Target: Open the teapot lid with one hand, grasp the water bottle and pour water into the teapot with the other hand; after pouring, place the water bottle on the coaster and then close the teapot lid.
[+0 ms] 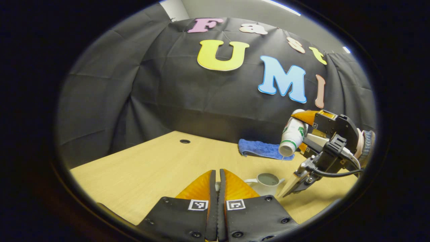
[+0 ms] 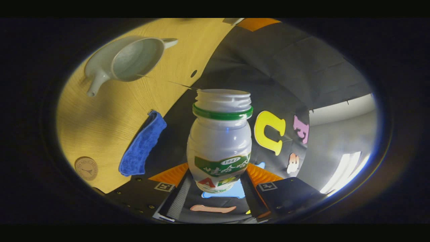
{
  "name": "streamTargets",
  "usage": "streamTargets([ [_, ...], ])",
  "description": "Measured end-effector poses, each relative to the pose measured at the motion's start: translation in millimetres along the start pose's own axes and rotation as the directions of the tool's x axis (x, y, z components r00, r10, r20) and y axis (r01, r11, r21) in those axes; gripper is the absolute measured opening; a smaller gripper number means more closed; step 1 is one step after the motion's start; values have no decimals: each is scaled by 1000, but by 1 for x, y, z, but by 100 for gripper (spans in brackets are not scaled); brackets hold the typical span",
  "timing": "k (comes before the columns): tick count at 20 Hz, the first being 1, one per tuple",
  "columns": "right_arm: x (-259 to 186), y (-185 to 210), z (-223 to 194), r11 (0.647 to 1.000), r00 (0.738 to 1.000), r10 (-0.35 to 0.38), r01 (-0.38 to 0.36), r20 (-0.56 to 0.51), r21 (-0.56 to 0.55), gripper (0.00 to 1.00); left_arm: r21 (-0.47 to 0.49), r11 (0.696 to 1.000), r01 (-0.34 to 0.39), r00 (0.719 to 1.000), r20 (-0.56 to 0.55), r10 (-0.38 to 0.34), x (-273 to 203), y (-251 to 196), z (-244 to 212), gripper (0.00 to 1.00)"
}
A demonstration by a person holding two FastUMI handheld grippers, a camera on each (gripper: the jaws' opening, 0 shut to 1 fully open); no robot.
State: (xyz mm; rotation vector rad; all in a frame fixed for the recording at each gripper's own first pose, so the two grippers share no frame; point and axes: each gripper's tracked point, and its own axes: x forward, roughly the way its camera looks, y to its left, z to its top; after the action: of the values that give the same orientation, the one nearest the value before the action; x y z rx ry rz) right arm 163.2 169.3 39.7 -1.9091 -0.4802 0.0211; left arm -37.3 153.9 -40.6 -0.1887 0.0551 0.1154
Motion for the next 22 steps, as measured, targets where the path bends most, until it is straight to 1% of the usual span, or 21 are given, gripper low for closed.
streamTargets([
  [2, -4, 19, 2, 991, 998, 68, -66, -10, 120, 75, -4, 1000, 2, 1000, 4, -2, -1, 1, 3, 6],
  [3, -6, 28, 4, 979, 995, 103, -99, -13, 179, 75, -6, 1000, 6, 1000, 7, -6, -1, 0, 4, 6],
  [4, -10, 36, 6, 963, 990, 138, -131, -14, 236, 75, -6, 1000, 11, 1000, 8, -10, -1, 0, 5, 10],
  [5, -12, 44, 9, 943, 985, 174, -162, -14, 291, 75, -6, 1000, 14, 1000, 11, -14, -1, -1, 6, 10],
  [7, -17, 55, 13, 899, 974, 226, -204, -12, 387, 75, -2, 1000, 19, 1000, 16, -19, -1, -3, 7, 10],
  [8, -19, 59, 14, 873, 969, 248, -218, -13, 436, 75, -2, 1000, 24, 1000, 19, -24, -2, -4, 9, 6],
  [10, -23, 67, 15, 799, 955, 297, -246, -4, 548, 76, 3, 999, 36, 999, 22, -37, -4, -6, 12, 6],
  [12, -28, 68, 12, 725, 944, 329, -248, -6, 642, 74, 10, 998, 55, 998, 22, -55, -3, -10, 12, 6],
  [14, -34, 68, 2, 663, 936, 350, -237, -15, 711, 76, 15, 996, 83, 996, 20, -84, -2, -19, 14, 6],
  [16, -42, 69, -10, 608, 927, 374, -220, -31, 763, 76, 20, 994, 110, 994, 21, -110, 7, -35, 19, 6],
  [19, -56, 75, -40, 536, 910, 409, -179, -68, 825, 76, 37, 989, 144, 989, 21, -145, 16, -50, 20, 6],
  [20, -62, 77, -50, 500, 904, 422, -162, -76, 851, 76, 44, 987, 154, 988, 22, -155, 19, -56, 22, 6],
  [22, -73, 84, -69, 415, 889, 450, -124, -85, 901, 76, 55, 983, 176, 984, 25, -177, 25, -67, 26, 6],
])
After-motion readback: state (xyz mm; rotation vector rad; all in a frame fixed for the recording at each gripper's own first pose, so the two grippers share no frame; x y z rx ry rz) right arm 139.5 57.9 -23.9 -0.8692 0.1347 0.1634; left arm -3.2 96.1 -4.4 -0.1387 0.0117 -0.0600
